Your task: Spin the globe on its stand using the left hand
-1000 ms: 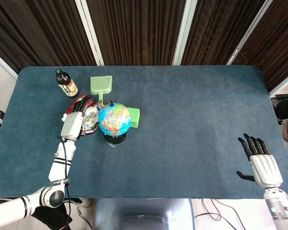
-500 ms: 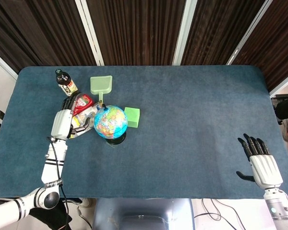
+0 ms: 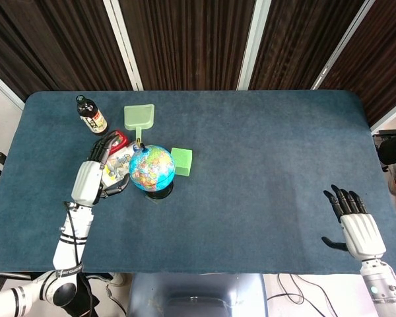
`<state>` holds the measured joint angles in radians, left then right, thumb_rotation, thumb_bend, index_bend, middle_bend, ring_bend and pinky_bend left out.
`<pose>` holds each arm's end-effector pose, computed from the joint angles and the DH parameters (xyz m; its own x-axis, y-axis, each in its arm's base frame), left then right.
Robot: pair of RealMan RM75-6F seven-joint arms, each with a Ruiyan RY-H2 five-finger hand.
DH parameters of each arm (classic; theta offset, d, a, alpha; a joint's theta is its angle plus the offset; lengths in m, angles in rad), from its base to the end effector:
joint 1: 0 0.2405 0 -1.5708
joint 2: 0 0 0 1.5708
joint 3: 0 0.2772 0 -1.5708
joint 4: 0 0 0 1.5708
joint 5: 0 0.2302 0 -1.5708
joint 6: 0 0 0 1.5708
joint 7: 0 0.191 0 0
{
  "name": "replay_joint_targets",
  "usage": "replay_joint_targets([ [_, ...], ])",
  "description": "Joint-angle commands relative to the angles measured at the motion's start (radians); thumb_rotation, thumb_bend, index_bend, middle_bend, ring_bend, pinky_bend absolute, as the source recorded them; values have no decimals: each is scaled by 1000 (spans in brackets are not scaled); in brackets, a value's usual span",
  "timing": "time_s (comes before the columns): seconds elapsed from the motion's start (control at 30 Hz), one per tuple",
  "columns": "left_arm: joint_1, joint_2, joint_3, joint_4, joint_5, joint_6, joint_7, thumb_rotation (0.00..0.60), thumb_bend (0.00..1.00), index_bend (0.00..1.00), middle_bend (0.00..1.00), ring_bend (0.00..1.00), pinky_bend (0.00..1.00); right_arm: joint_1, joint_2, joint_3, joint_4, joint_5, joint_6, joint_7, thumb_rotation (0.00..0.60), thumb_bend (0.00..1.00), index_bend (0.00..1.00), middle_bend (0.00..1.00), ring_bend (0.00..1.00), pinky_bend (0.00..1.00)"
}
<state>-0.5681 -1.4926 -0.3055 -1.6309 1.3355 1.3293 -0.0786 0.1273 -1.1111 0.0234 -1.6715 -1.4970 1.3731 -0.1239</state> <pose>-0.1317 0.3873 0.0540 -0.1406 -0.0106 0.9900 0.9260 -0.3553 0.1277 -0.3261 -0.2363 0.1217 0.4651 -0.1225 0.8768 -0.8853 -0.0635 0.4607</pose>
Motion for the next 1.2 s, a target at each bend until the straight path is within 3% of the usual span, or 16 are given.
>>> replay_joint_targets([
  [0.03, -26, -47, 0, 18, 8, 8, 74, 600, 351, 0, 0, 0, 13, 4, 4, -3, -1, -4, -8, 13, 600, 103, 0, 0, 0, 0],
  [0.4, -97, -149, -27, 85, -23, -33, 159, 600, 314, 0, 0, 0, 7, 5, 17, -9, 4, -10, -14, 38, 600, 103, 0, 0, 0, 0],
  [1.2, -98, -179, -21, 135, -84, -59, 172, 600, 314, 0, 0, 0, 7, 1, 21, -12, 3, -17, -4, 42, 600, 103, 0, 0, 0, 0],
])
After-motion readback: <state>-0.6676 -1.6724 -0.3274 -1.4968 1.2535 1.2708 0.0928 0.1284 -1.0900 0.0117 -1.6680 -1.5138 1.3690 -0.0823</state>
